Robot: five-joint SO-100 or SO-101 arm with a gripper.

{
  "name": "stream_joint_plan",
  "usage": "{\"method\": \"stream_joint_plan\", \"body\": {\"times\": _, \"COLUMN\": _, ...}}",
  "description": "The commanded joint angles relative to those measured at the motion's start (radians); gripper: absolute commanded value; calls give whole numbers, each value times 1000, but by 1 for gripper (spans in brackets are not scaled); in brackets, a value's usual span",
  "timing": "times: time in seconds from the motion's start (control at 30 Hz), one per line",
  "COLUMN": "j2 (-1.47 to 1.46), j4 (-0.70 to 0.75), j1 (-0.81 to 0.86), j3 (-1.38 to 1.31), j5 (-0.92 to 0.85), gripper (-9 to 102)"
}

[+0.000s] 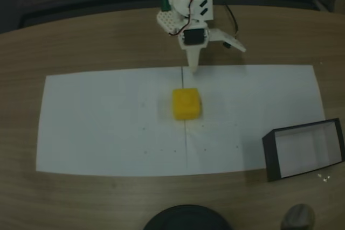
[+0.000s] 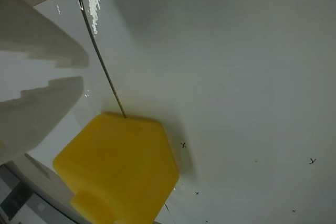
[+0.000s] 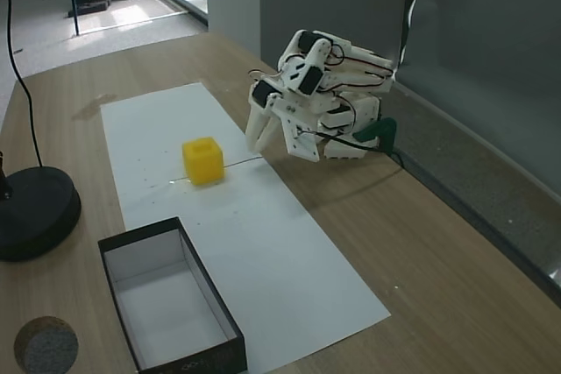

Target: Grab a yellow square and put it in the box.

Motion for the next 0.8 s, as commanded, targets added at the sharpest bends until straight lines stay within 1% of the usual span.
{"method": "stream_joint_plan", "body": {"times": 0.0, "j2": 25, "j4": 5, "j1": -5, "j3": -44, "j5": 3, "gripper": 0}}
{"method": "stream_joint_plan", "body": {"times": 0.63, "j2": 25, "j4": -2, "j1": -5, "j3": -44, "j5": 0, "gripper": 0}}
{"method": "stream_joint_plan", "body": {"times": 0.7, "j2": 25, "j4": -38, "j1": -3, "j3": -37, "j5": -3, "gripper": 0}}
{"method": "stream_joint_plan", "body": {"times": 0.77, "j2": 25, "j4": -107, "j1": 5, "j3": -21, "j5": -5, "gripper": 0}}
